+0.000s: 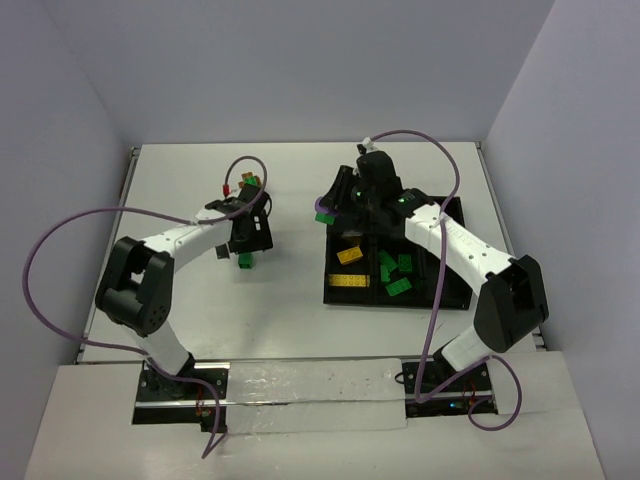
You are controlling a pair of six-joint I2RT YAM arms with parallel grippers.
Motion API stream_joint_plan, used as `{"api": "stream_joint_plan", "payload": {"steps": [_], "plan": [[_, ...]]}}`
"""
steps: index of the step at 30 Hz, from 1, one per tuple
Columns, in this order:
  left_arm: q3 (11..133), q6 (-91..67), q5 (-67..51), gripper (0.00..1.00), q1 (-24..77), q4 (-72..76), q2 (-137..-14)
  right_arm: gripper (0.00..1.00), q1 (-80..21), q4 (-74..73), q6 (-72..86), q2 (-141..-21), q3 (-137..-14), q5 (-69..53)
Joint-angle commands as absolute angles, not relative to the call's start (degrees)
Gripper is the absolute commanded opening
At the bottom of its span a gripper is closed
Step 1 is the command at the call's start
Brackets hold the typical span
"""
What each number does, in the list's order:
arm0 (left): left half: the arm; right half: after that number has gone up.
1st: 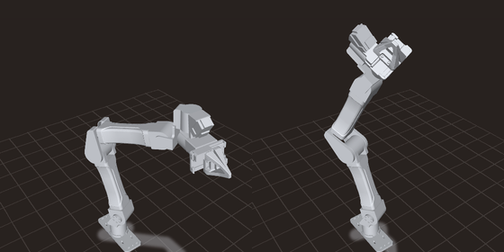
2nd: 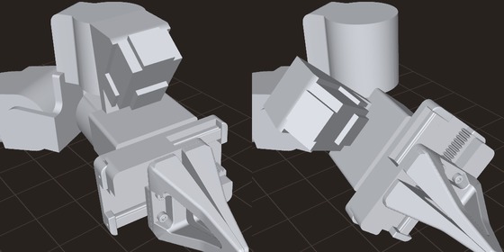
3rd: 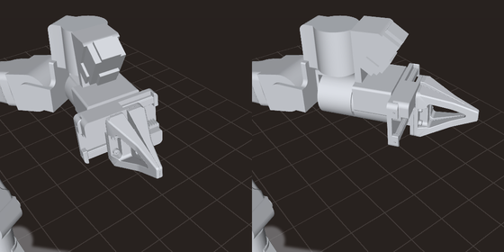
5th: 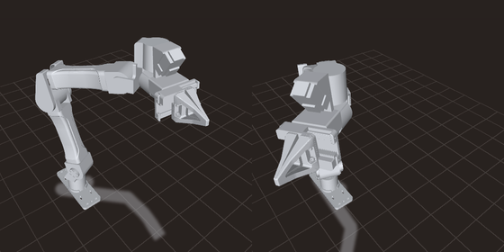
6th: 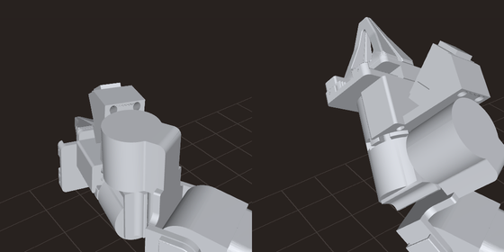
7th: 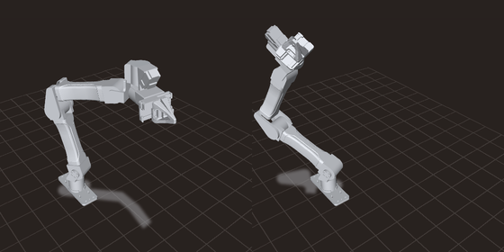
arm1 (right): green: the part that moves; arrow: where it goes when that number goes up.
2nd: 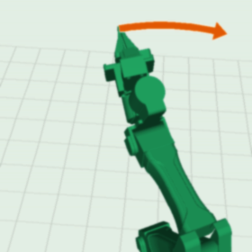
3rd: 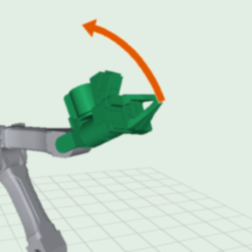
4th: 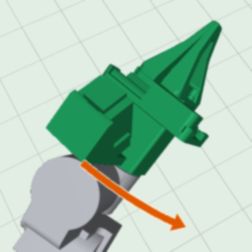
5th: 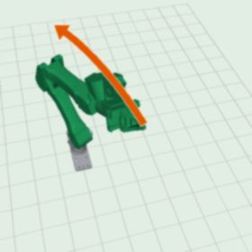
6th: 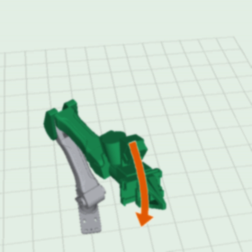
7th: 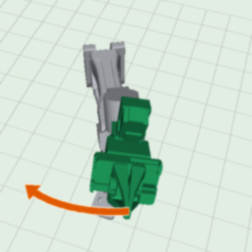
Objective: Sort the legos into containers by color
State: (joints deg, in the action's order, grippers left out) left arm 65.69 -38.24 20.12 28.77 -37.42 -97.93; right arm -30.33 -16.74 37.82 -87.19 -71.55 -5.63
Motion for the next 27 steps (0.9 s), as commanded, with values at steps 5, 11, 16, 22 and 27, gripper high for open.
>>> {"api": "stream_joint_plan", "payload": {"steps": [5, 11, 16, 22, 27], "plan": [[66.6, -29.2, 5.1, 0.93, 28.8, -35.0, -79.7, 0.0, -30.1, -17.4, 36.9, -87.1, -75.1, -7.9], [62.7, -26.0, -10.7, 0.87, 28.8, -27.6, -72.9, 0.0, -30.1, -19.0, 37.8, -88.1, -77.4, -11.0], [61.7, -26.8, -20.5, 0.88, 29.3, -22.5, -72.6, 0.0, -30.5, -19.6, 39.6, -89.3, -79.4, -15.1], [64.0, -26.0, -23.0, 0.89, 30.4, -21.0, -73.2, 0.0, -31.5, -20.5, 40.8, -91.0, -81.5, -18.7], [65.0, -25.9, -22.8, 0.89, 31.6, -20.1, -73.5, 0.0, -32.2, -20.2, 42.1, -92.9, -82.9, -20.8]]}}
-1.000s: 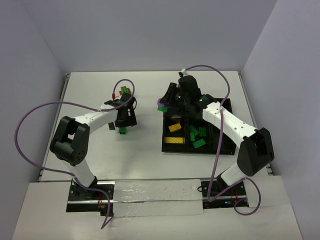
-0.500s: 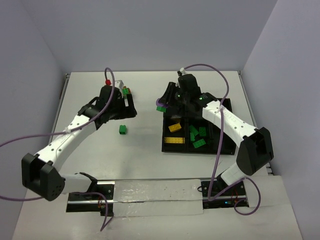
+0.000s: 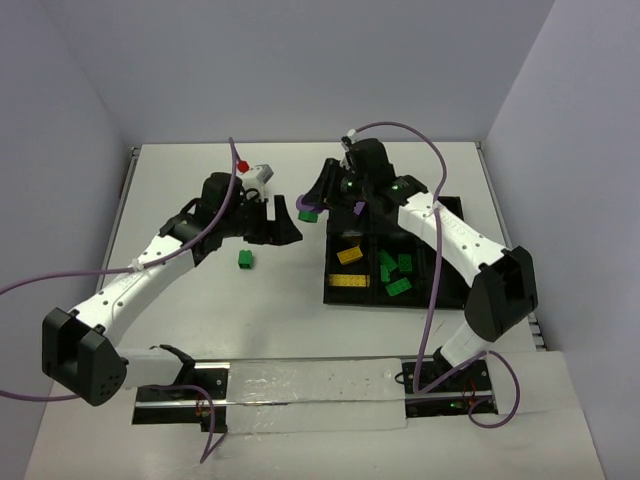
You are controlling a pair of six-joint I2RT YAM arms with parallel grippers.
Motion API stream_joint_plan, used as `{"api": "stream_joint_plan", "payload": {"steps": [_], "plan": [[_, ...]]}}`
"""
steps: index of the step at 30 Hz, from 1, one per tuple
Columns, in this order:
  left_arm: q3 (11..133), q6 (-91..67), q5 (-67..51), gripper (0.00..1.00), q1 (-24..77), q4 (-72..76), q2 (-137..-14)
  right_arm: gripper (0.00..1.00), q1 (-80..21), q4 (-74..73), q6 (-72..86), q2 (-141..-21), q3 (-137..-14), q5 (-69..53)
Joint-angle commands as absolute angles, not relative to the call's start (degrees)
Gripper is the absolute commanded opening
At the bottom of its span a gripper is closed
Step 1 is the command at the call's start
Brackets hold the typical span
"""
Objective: Sort the legos into containers by color
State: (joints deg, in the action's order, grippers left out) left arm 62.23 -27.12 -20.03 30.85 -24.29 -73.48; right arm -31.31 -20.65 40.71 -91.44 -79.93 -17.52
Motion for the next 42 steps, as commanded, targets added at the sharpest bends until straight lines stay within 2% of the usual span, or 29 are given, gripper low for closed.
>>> {"api": "stream_joint_plan", "payload": {"steps": [1, 12, 31, 36, 39, 42], "plan": [[64.7, -25.9, -23.6, 0.88, 31.6, -19.2, -73.2, 0.0, -32.3, -20.2, 42.5, -93.4, -83.2, -21.5], [65.0, -26.7, -25.7, 0.87, 31.7, -17.3, -75.2, 0.0, -33.6, -21.6, 42.5, -95.4, -86.7, -22.6], [66.8, -27.6, -20.1, 0.72, 31.8, -16.2, -77.3, 0.0, -35.2, -19.2, 43.7, -95.6, -84.7, -23.6], [66.1, -28.6, -19.1, 0.64, 31.8, -15.6, -76.8, 0.0, -35.8, -18.3, 44.1, -95.8, -84.4, -24.0], [66.2, -28.6, -18.3, 0.55, 31.8, -16.0, -76.9, 0.0, -35.9, -18.3, 44.1, -95.6, -84.3, -24.0], [66.1, -28.8, -17.4, 0.29, 31.8, -16.1, -76.6, 0.0, -36.0, -18.2, 44.1, -95.4, -83.9, -23.9]]}}
